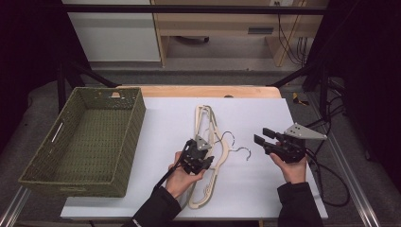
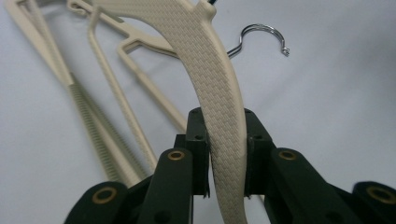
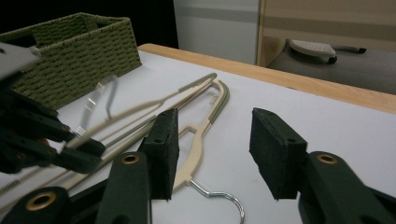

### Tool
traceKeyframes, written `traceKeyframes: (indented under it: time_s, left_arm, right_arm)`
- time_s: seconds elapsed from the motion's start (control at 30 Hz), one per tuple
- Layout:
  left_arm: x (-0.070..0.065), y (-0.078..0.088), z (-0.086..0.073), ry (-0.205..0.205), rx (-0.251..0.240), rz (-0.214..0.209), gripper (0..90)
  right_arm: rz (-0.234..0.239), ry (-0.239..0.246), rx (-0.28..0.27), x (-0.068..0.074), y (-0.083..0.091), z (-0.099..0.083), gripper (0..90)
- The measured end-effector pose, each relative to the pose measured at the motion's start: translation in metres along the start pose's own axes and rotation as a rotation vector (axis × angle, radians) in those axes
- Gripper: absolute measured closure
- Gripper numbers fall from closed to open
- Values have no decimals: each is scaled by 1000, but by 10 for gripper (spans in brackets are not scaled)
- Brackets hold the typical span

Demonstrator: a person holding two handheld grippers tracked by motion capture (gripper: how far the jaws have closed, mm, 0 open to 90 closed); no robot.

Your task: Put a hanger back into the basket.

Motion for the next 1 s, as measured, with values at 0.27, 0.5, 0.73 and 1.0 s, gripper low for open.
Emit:
traceKeyframes:
  time_s: [0.27, 0.5, 0.73, 1.0]
  left_arm:
    - [24, 28, -9, 28, -19, 48, 793]
    - [44, 46, -17, 52, -30, 88, 819]
    - [57, 57, -21, 67, -50, 111, 837]
    - [60, 84, -17, 47, -115, 105, 857]
  right_arm:
    - [-23, 2, 19, -2, -4, -5, 338]
    - [-28, -5, 17, 0, -5, -9, 233]
    - [-37, 7, 31, -2, -3, -13, 209]
    - [-28, 13, 29, 0, 0, -14, 178]
Point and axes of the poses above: each handheld gripper's, and its own axes: y roughly backward along the jaws, z roughly out of its top, x roughly to its left, the point moved 7 cm from there along -y, roughly forward along the jaws, and after that the axes turned 3 degrees about -y, right-handed, at the moved point
